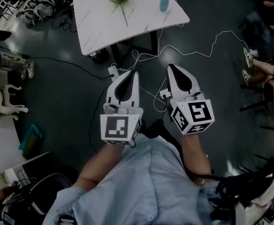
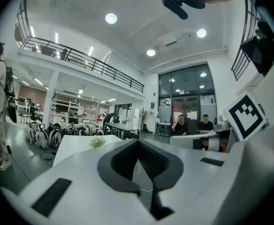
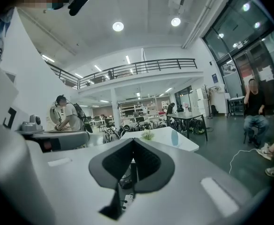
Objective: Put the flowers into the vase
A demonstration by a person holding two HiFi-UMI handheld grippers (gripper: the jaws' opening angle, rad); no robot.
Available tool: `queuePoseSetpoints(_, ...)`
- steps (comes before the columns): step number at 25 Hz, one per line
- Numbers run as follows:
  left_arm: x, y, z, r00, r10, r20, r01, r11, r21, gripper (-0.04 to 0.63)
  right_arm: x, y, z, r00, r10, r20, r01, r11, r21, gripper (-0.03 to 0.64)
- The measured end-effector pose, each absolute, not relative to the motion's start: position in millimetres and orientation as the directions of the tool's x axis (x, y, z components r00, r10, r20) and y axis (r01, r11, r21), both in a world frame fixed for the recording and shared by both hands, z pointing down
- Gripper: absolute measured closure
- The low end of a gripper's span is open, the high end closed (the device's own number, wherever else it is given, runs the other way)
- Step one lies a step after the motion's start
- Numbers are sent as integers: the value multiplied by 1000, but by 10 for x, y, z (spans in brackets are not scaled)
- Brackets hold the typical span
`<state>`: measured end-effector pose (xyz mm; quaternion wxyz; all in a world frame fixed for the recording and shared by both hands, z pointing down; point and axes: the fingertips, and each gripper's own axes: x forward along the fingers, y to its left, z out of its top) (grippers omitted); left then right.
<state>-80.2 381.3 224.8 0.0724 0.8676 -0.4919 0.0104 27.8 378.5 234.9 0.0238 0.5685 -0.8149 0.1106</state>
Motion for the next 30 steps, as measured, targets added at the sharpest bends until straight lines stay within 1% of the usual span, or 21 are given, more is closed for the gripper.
queuePoseSetpoints(6,-635,3509,2320,537,-837,103,-842,-525,123,591,407,3498,2313,-336,-929,158,-938,314,-146,615)
queuePoseSetpoints(12,-500,3022,2299,520,-848,106,-854,-511,101,591,560,2981,2297,-350,-926,140,-931,329,-157,615)
queuePoseSetpoints(21,-326,2296,2238,439,-891,115,-898,-432,81,591,676,2144,2393,-445,-882,154,-891,420,-172,615)
queuePoseSetpoints(30,-469,1847,2217,364,-926,105,-931,-358,70,591,506,1580,2465,-520,-838,167,-852,493,-178,615)
